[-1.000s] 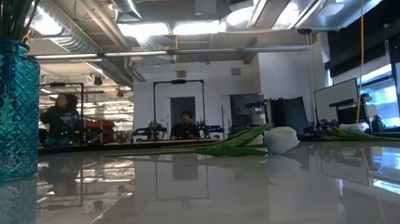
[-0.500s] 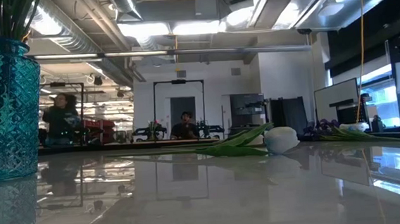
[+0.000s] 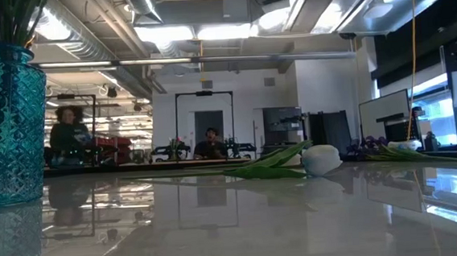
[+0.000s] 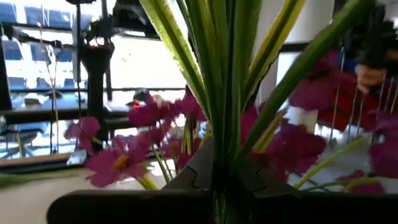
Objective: Sort flowers into vase by color
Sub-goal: Put the light purple flowers into the blue vase
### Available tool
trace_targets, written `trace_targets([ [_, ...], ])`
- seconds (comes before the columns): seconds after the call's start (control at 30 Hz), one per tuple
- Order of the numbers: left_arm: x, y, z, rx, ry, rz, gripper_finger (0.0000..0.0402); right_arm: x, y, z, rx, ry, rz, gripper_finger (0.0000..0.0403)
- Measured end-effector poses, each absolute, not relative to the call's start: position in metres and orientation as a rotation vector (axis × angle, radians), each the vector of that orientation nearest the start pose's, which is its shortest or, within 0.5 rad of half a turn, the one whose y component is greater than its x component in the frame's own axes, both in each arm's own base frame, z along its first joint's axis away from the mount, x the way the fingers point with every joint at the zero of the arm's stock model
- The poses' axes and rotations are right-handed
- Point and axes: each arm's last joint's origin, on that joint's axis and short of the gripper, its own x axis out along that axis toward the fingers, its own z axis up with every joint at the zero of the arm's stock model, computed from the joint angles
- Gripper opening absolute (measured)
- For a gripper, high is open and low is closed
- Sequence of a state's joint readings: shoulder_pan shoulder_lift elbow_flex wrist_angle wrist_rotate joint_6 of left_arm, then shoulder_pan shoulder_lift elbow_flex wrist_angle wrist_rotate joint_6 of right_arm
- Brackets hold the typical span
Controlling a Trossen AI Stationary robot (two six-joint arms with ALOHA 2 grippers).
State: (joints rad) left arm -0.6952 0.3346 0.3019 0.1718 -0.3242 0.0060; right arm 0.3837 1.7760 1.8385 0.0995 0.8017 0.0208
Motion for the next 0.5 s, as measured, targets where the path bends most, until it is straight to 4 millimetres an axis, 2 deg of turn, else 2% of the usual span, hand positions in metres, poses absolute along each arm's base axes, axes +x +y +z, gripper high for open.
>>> trace_targets([
  [0.5,0.111,-0.080,0.240,-0.027,0.014,-0.361,0.0009,0.385,0.119,0.449,0.100,-0.127,-0.441,0.0289],
])
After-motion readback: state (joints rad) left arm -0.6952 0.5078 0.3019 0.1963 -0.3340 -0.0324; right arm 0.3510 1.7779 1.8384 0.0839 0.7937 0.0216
